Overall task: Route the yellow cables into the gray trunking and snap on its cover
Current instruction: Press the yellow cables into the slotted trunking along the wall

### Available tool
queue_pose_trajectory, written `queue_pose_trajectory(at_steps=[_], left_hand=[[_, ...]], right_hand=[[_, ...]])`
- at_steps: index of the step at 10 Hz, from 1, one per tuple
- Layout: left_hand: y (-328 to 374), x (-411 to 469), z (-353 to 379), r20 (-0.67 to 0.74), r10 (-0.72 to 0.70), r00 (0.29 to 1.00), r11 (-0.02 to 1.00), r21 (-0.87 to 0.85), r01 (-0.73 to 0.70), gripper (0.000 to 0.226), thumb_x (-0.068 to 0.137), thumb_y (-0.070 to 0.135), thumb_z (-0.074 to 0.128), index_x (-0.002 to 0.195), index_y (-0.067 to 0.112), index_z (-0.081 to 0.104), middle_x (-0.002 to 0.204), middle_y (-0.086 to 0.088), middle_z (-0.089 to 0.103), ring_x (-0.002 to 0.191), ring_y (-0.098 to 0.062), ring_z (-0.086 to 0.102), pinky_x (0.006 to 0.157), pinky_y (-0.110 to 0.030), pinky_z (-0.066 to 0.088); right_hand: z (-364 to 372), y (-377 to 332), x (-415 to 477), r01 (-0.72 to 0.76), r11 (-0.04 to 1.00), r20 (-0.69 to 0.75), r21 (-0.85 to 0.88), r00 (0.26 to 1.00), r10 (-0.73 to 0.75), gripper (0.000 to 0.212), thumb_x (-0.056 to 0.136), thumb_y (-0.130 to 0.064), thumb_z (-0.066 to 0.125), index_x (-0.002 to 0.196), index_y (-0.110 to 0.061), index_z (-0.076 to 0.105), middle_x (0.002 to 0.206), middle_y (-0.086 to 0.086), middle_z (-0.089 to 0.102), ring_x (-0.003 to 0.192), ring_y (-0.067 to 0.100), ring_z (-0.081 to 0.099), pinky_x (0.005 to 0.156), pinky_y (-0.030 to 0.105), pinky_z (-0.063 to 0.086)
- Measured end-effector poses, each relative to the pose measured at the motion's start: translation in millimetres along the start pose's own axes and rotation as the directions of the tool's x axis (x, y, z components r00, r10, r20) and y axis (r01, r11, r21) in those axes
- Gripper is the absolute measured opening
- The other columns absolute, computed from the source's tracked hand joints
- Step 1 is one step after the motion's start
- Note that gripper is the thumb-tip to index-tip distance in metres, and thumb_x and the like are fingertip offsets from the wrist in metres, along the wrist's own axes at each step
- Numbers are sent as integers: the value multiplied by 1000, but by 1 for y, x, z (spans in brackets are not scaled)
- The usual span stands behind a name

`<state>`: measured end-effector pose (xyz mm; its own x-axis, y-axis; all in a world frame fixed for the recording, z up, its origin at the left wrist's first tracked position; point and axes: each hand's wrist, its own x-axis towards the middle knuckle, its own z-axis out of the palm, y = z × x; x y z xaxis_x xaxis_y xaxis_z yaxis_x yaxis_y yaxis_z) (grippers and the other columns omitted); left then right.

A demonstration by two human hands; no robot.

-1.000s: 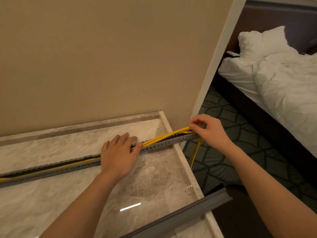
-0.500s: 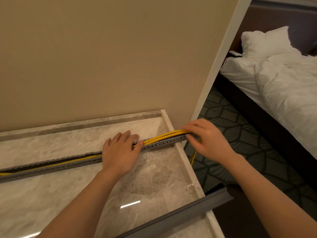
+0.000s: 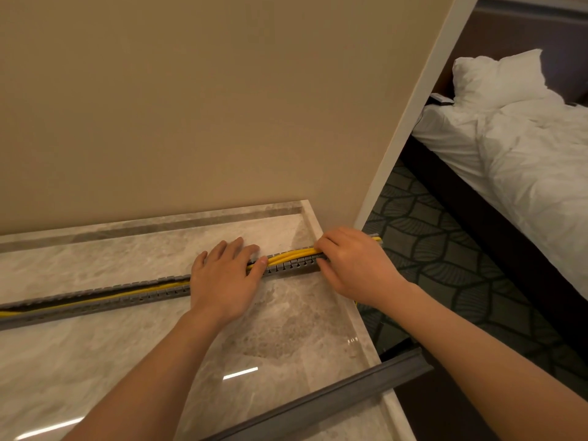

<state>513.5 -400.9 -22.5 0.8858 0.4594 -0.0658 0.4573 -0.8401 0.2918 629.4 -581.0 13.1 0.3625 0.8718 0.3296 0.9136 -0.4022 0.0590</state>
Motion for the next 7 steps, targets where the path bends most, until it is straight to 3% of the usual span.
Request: queue_pose_trajectory(at_steps=[1,2,3,4,7], left_hand=[[0,0,0,1,-2,1000,1000,-2,2,48,96,54,18,138,41,36,154,11,22,142,-14,14,116,-40,10],[1,0,0,-8,2,1000,1000,2,-2,47,96,53,19,138,40,37,154,11,23,142,-14,16,115,-39,10],[1,0,0,-10,0,1000,1000,1,0,47,96,53,19,137,40,37,153,11,24,142,-14,16,115,-40,10],[0,0,0,-10,2,1000,1000,3,-2,47,96,53,19,137,40,37,153,11,24,141,-14,16,115,-40,10],[1,1,1,-17,-5,1000,1000,-3,5,46,96,53,21,136,40,39,153,11,25,141,-14,17,115,-40,10]], right_hand=[[-2,-2,-1,3,1000,25,-31,1000,-2,10,76,-19,68,78,-10,64,70,4,60,62,21,56,55,30,47],[-2,-2,-4,-3,999,68,-35,998,5,18,76,-21,67,91,-12,62,81,5,61,67,22,56,57,33,48],[3,-6,-10,-20,998,154,-65,988,30,38,81,-33,57,116,-16,53,104,3,57,83,21,49,73,35,45],[6,-11,-13,-57,997,142,-58,988,65,48,81,-41,59,123,-19,50,113,2,55,92,22,47,80,38,43],[7,-25,-1,-60,998,116,7,991,58,40,83,-41,58,115,-17,56,110,1,57,94,22,50,79,38,45]])
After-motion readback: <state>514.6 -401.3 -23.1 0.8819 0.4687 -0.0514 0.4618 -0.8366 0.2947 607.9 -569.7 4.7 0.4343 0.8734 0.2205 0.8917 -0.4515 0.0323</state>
